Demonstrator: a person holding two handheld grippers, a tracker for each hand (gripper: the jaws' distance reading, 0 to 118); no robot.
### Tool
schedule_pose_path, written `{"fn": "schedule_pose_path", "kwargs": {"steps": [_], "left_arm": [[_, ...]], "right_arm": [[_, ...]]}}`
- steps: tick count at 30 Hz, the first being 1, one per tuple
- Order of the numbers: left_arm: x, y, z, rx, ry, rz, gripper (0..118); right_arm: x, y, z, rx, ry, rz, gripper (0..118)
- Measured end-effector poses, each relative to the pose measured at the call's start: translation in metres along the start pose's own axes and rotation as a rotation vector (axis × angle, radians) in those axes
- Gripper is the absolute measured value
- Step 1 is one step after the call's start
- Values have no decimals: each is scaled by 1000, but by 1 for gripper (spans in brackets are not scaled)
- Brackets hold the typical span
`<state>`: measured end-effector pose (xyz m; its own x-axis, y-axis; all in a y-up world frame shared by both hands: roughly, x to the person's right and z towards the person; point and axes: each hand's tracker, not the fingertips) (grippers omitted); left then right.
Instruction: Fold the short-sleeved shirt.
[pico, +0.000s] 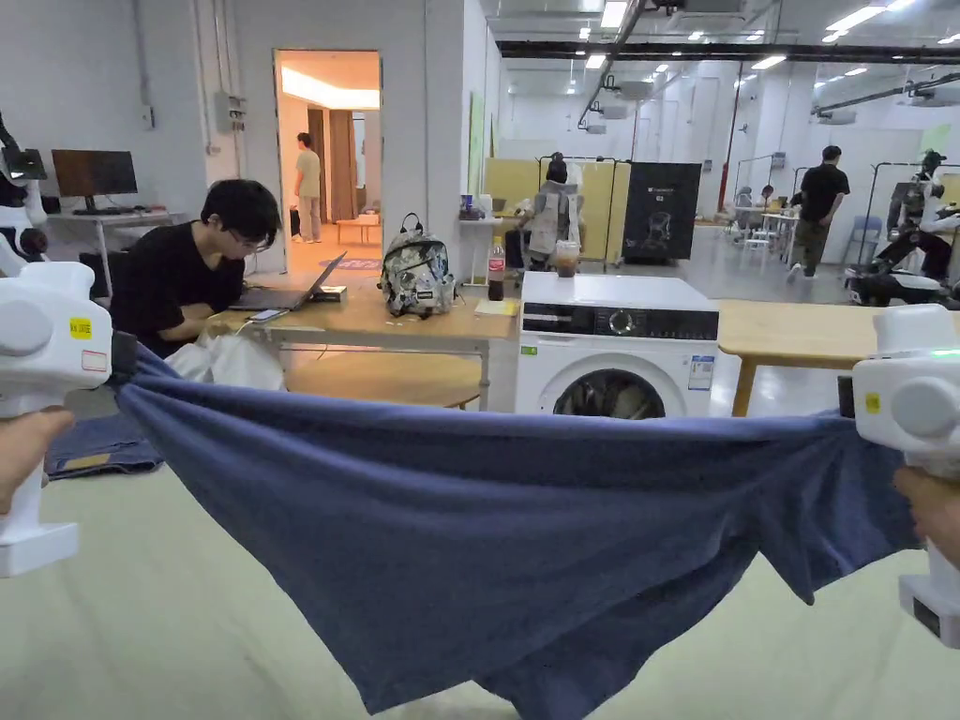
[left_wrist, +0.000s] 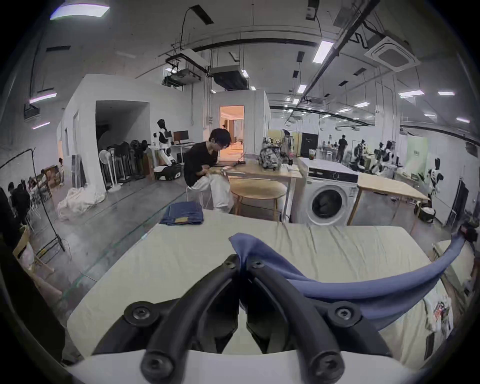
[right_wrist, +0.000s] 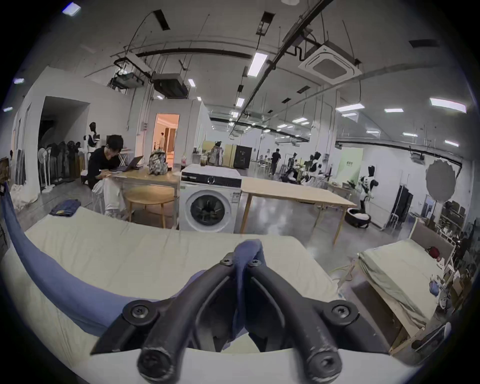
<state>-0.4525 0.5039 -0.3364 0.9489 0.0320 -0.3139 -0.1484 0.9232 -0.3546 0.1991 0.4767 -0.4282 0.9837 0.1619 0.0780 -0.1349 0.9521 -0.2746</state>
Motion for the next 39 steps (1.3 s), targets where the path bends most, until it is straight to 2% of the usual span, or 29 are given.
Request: {"fn": "schedule_pose_path", "kwargs": {"steps": [9, 16, 26, 39], "left_arm": [[8, 45, -26, 54, 42, 18, 0], [14, 27, -49, 38, 74, -12, 0], [8, -79, -73, -88, 47, -27, 0], [-12, -272, -26, -266, 18, -41, 0]], "right_arm": [[-18, 41, -31, 74, -16, -10, 1], [-28, 31, -48, 72, -10, -17, 1], [-32, -61, -46, -46, -22, 21, 1], [-26, -232, 29, -245, -29, 73, 1]]}}
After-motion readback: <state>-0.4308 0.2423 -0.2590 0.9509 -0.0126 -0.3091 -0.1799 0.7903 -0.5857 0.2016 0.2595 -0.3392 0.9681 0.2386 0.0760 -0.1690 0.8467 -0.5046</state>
